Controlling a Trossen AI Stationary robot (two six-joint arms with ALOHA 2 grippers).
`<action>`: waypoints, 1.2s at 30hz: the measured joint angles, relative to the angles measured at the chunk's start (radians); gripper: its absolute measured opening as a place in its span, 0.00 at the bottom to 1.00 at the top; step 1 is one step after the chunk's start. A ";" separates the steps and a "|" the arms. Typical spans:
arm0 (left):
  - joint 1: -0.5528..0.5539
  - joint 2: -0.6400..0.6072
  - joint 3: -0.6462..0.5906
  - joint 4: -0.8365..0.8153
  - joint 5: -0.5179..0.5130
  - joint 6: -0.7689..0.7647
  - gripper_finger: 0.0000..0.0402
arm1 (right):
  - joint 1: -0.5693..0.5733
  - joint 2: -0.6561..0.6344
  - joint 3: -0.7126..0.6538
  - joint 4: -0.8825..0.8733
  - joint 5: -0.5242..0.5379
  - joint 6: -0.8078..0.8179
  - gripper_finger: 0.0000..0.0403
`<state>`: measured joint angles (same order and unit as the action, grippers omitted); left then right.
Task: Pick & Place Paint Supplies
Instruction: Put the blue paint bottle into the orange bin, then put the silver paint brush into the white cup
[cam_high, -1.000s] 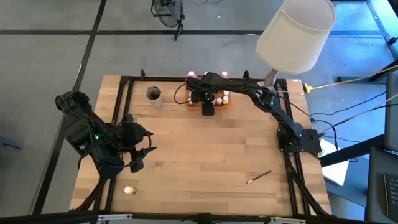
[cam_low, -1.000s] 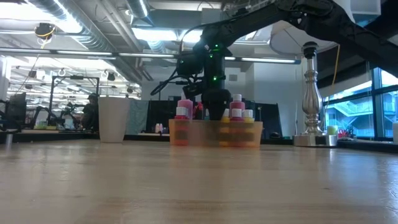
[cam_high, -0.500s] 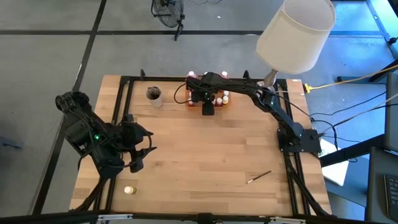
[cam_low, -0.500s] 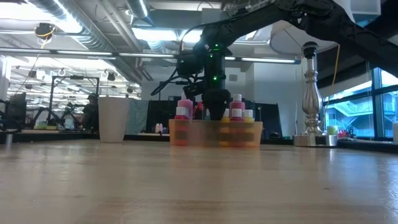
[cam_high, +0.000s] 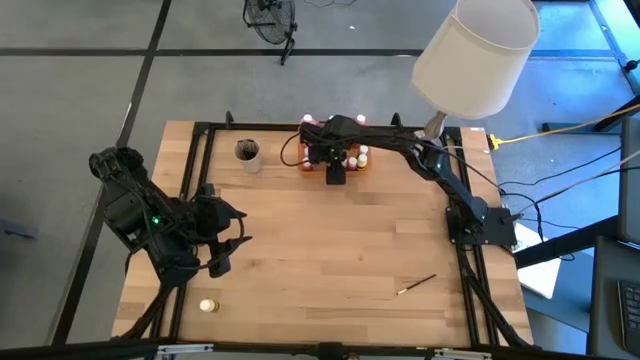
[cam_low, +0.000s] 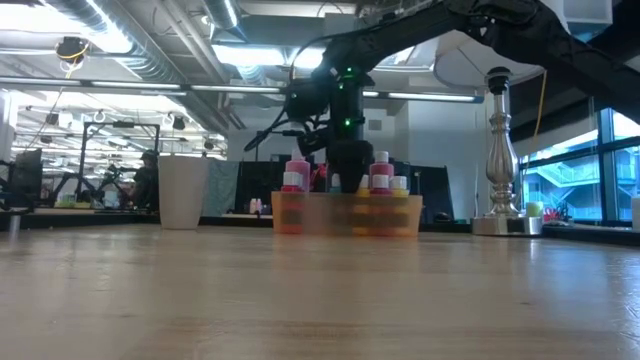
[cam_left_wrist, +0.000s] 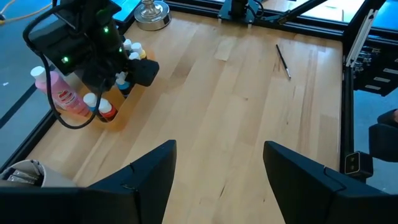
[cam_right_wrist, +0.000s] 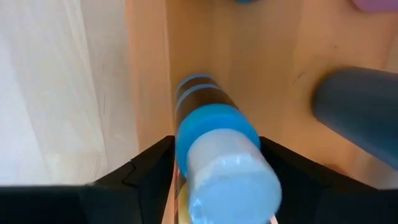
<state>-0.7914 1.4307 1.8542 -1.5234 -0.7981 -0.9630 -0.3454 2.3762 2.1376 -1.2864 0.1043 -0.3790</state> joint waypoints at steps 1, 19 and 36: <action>0.000 0.000 0.000 0.000 0.000 0.000 0.59 | 0.000 -0.005 0.000 -0.004 0.000 0.000 0.56; 0.000 0.000 0.000 0.000 0.000 -0.001 0.59 | 0.029 -0.025 0.148 -0.112 0.053 0.059 0.56; 0.000 0.000 0.000 0.001 0.067 -0.003 0.59 | 0.165 -0.254 0.219 -0.287 0.091 0.314 0.56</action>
<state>-0.7914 1.4307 1.8545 -1.5223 -0.7307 -0.9661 -0.1803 2.1221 2.3562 -1.5736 0.1954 -0.0645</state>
